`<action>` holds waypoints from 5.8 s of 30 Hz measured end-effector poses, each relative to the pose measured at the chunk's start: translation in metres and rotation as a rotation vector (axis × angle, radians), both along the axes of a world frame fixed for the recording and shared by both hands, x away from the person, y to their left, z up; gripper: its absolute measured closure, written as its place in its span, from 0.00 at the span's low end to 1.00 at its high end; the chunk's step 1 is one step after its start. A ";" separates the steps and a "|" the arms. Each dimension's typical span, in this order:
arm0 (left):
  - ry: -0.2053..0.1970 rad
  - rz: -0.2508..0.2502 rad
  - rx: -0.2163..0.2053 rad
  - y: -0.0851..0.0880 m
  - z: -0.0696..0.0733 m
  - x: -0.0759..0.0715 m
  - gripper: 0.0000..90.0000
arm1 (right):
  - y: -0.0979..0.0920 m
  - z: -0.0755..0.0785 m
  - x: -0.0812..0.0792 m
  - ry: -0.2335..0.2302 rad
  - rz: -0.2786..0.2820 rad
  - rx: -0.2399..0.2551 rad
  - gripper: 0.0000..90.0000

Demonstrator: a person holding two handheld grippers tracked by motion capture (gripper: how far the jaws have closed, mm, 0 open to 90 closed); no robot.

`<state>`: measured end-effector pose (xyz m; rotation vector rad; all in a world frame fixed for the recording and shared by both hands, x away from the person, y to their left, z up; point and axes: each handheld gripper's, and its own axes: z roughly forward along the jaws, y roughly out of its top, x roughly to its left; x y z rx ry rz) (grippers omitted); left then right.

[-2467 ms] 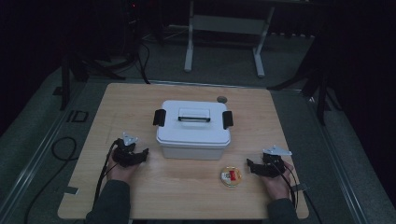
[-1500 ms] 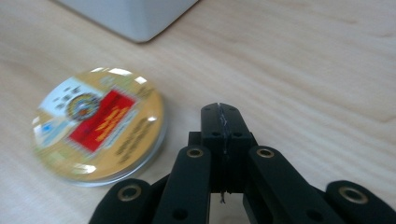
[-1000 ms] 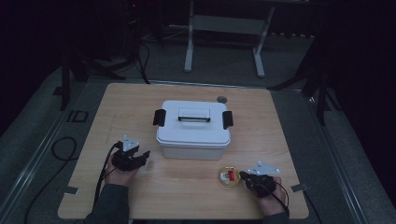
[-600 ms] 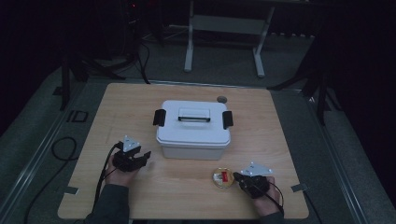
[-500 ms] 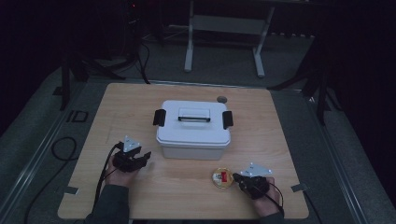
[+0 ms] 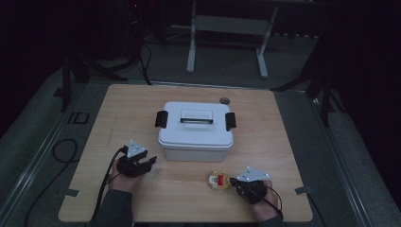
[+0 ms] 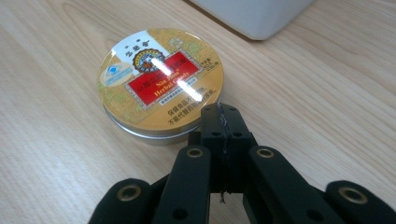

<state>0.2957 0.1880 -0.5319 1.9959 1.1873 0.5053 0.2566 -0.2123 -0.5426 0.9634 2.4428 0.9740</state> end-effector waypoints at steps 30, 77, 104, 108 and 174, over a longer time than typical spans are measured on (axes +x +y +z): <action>-0.029 -0.132 -0.080 -0.020 0.016 -0.019 0.66 | 0.058 -0.009 0.009 -0.015 0.111 -0.026 1.00; 0.038 -0.463 -0.012 -0.104 0.010 -0.028 1.00 | 0.060 0.016 0.003 -0.043 0.158 0.060 0.85; 0.085 -0.418 0.050 -0.082 0.002 -0.022 1.00 | 0.051 0.018 0.004 -0.043 0.151 0.062 0.84; 0.084 -0.384 0.049 -0.070 0.004 -0.022 1.00 | 0.051 0.017 0.004 -0.041 0.153 0.062 0.84; -0.114 -0.065 -0.126 -0.001 0.037 0.059 1.00 | -0.004 0.031 0.018 -0.081 -0.012 0.102 0.71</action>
